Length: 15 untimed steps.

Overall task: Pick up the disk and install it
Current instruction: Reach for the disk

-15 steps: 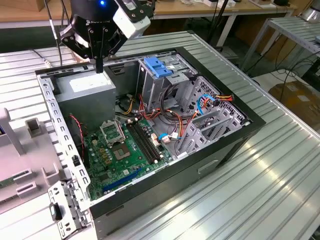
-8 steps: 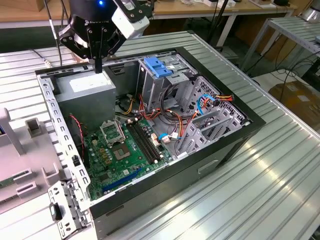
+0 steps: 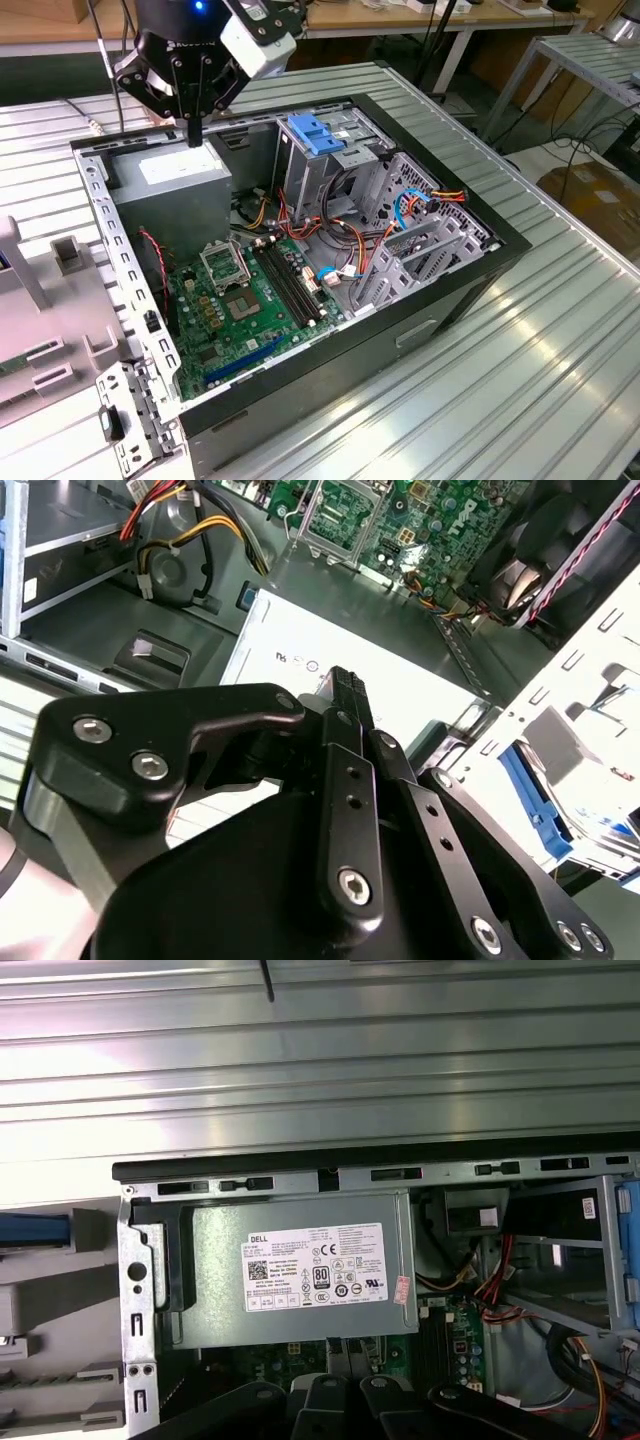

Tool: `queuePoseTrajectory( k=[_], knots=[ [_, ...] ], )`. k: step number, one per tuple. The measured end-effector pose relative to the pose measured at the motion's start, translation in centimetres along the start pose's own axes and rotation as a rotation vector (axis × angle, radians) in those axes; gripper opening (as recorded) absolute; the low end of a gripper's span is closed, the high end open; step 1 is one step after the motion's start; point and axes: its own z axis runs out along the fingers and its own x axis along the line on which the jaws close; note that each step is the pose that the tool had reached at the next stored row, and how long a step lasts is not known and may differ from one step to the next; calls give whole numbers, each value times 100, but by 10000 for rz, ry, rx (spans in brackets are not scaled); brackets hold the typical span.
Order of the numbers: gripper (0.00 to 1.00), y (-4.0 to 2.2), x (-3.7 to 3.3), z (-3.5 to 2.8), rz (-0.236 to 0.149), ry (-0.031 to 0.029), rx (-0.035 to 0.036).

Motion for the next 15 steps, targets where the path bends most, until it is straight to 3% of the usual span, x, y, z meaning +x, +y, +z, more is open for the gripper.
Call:
queuePoseTrajectory(
  k=[15],
  knots=[
    [11, -3, 38, -1, -2, 0, -1]
  ],
)
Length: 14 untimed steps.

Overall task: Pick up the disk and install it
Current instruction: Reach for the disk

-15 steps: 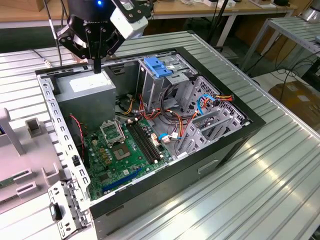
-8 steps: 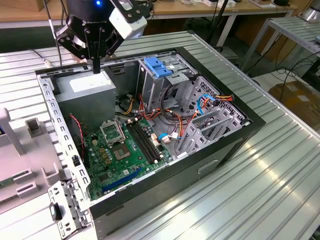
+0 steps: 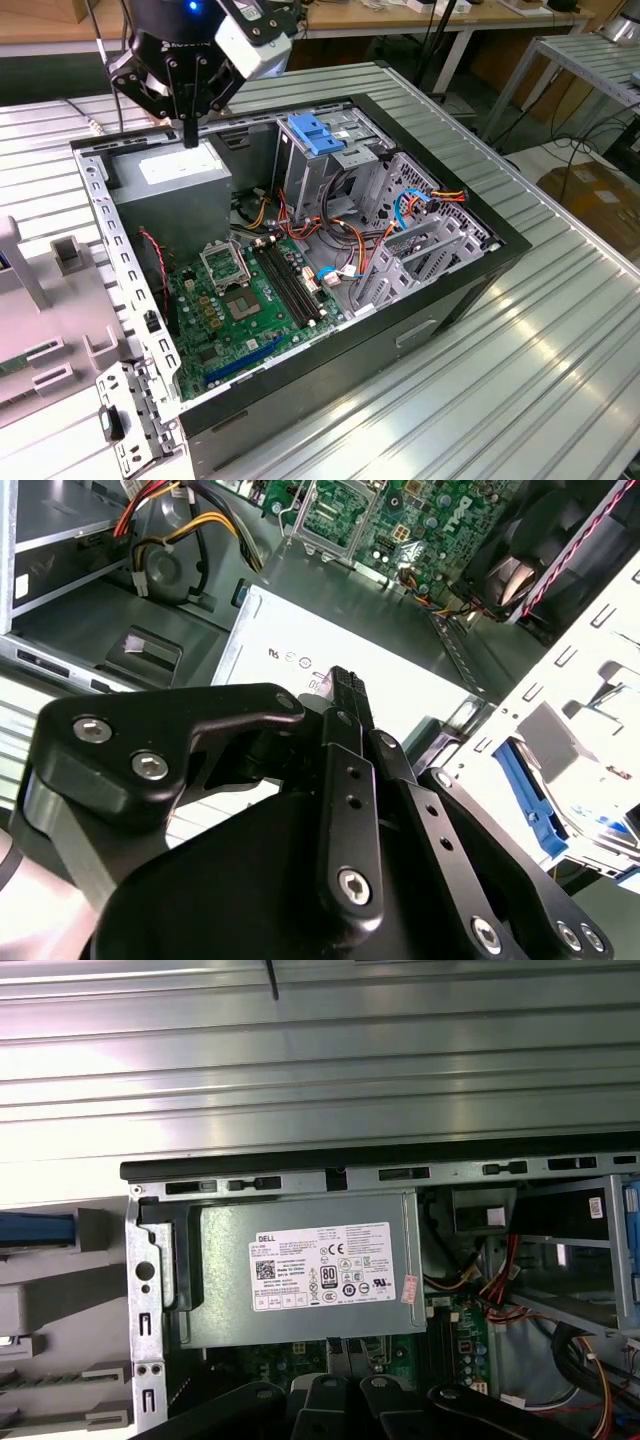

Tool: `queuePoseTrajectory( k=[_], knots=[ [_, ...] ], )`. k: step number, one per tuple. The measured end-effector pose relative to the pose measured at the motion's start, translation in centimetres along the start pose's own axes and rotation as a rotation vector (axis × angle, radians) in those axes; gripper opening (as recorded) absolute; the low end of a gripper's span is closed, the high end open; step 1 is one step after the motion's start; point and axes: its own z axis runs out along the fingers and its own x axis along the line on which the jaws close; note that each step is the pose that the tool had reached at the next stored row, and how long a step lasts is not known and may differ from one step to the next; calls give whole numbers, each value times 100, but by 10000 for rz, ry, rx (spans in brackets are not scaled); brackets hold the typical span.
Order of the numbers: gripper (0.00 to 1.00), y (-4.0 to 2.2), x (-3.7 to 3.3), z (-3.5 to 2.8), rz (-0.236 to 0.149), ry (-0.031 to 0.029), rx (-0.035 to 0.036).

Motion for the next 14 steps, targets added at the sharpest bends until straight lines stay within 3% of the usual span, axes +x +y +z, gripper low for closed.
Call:
queuePoseTrajectory(
  k=[14],
  knots=[
    [11, -2, 26, -1, 0, 0, 0]
  ],
)
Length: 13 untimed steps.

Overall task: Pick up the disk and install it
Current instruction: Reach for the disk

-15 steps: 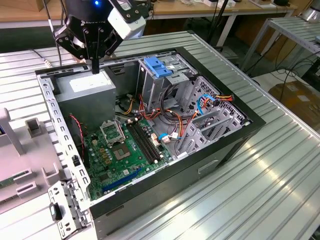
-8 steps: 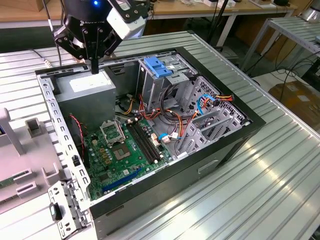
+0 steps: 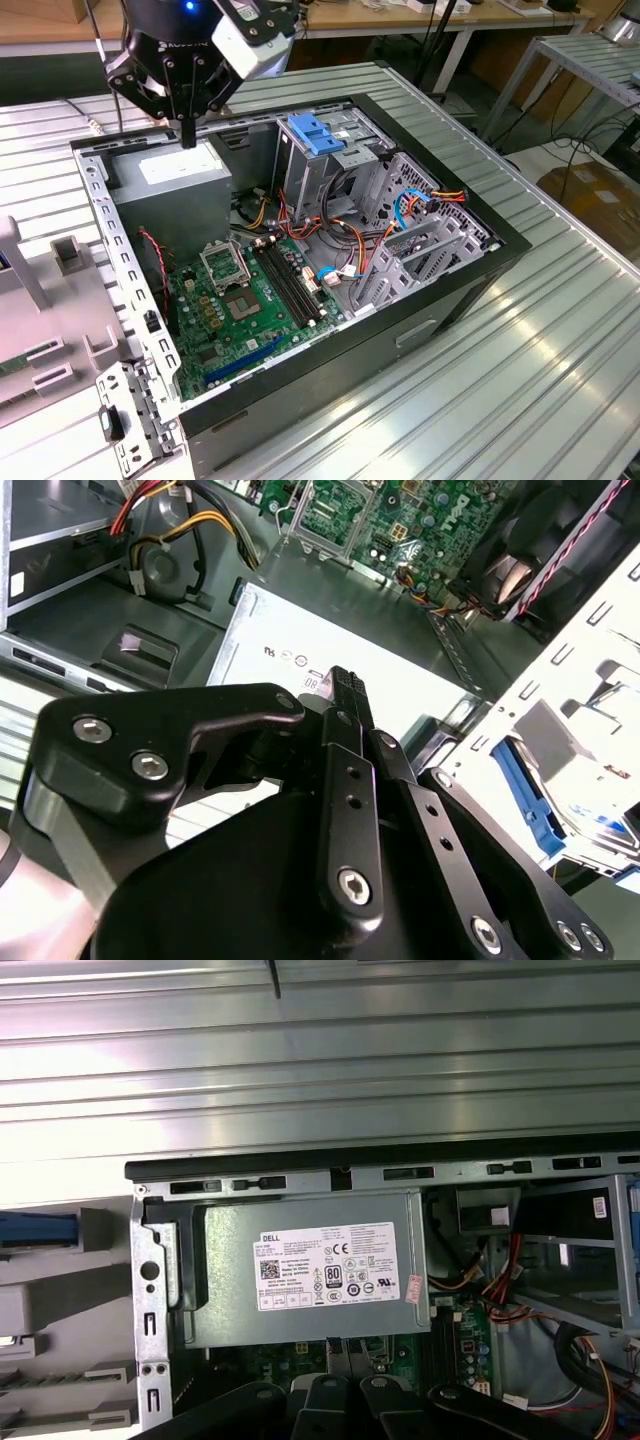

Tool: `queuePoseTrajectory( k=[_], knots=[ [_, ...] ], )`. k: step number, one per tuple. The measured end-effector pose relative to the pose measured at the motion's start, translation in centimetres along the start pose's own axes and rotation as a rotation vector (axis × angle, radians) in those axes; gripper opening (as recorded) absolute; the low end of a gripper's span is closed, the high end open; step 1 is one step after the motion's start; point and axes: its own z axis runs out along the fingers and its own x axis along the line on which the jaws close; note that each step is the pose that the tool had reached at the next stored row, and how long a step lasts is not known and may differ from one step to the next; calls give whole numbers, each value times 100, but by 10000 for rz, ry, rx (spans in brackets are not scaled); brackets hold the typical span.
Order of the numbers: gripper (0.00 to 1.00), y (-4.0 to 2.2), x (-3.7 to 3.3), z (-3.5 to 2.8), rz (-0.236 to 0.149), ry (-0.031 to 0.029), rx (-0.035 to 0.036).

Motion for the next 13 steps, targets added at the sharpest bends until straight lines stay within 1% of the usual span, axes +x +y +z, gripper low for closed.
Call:
queuePoseTrajectory(
  k=[3, 13],
  knots=[
    [11, -1, 8, 0, 0, 0, 0],
    [11, -8, 102, -3, 0, 0, 0]
  ],
)
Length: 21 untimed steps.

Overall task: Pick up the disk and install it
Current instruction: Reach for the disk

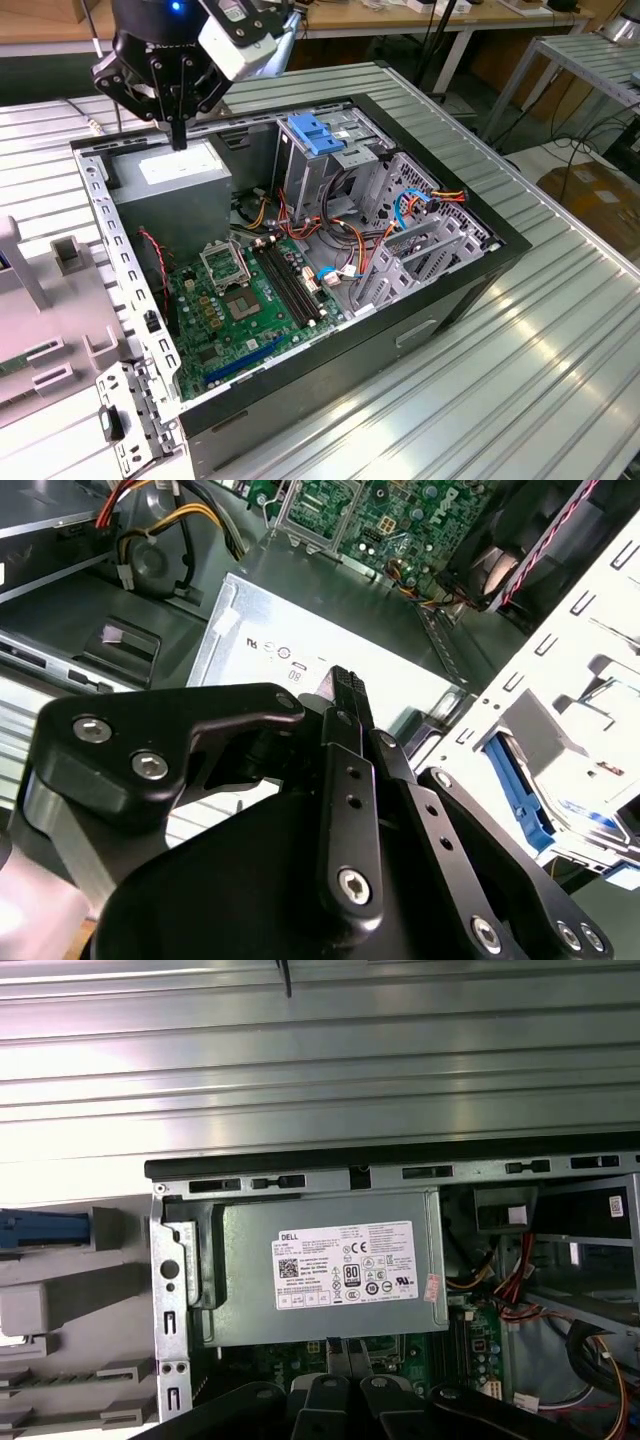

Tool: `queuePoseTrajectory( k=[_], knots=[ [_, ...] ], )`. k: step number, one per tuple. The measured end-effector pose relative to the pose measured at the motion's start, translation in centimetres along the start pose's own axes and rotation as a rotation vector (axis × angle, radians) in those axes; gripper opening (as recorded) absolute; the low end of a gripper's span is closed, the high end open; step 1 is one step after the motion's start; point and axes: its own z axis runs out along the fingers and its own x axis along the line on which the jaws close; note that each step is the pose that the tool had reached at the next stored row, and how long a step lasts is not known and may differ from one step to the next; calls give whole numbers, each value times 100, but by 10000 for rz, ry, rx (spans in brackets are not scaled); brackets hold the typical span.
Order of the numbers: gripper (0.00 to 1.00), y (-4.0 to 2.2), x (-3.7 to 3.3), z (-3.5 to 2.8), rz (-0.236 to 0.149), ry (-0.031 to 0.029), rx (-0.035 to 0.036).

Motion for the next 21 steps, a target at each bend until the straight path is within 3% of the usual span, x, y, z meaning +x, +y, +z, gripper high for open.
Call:
queuePoseTrajectory(
  k=[21],
  knots=[
    [11, -9, 117, -3, 0, 0, 0]
  ],
)
